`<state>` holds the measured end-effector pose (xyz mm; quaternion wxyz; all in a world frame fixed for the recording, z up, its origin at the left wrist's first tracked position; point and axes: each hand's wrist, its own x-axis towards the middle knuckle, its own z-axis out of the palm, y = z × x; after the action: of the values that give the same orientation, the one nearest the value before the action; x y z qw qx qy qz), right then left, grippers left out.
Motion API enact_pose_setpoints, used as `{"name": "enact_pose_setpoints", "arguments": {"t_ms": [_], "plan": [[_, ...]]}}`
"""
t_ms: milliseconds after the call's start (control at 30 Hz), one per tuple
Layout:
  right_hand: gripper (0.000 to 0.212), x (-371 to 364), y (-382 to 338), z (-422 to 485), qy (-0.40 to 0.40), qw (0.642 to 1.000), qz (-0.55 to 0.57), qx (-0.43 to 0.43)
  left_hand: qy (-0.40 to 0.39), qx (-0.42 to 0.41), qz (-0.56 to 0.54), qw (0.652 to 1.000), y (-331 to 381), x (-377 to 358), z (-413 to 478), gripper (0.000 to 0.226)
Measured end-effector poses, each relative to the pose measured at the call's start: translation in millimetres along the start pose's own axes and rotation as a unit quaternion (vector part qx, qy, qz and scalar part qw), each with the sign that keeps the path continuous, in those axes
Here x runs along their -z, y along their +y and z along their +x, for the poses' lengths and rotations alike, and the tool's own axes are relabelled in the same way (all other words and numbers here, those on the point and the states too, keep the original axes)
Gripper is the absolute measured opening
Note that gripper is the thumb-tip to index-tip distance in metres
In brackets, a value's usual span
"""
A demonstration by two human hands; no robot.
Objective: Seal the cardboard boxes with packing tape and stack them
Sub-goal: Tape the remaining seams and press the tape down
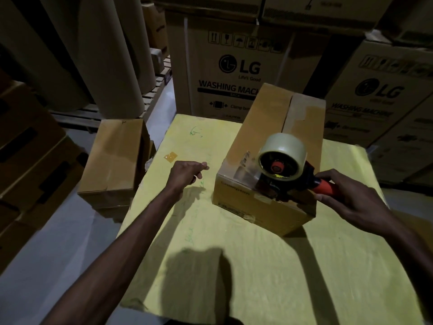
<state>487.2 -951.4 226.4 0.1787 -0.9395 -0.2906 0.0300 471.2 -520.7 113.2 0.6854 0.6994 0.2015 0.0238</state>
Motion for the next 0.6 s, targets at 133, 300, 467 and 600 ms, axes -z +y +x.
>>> {"name": "enact_pose_setpoints", "arguments": {"t_ms": [133, 300, 467, 600], "plan": [[0.044, -0.7, 2.0, -7.5, 0.004, 1.0, 0.005, -0.009, 0.006, 0.005, 0.004, 1.0, -6.9, -7.6, 1.3, 0.019], [0.045, 0.9, -2.3, -7.6, 0.002, 1.0, 0.007, -0.01, 0.0, 0.025, 0.01, 1.0, -17.8, -11.7, 1.8, 0.018], [0.046, 1.4, -4.0, -6.9, -0.002, 1.0, -0.002, -0.003, 0.008, 0.006, 0.045, 0.999, -23.4, -24.4, -4.9, 0.021], [0.052, 2.2, -5.8, -5.7, -0.002, 1.0, -0.008, -0.001, 0.096, -0.029, 0.115, 0.988, -26.9, -44.1, -13.9, 0.024]]}}
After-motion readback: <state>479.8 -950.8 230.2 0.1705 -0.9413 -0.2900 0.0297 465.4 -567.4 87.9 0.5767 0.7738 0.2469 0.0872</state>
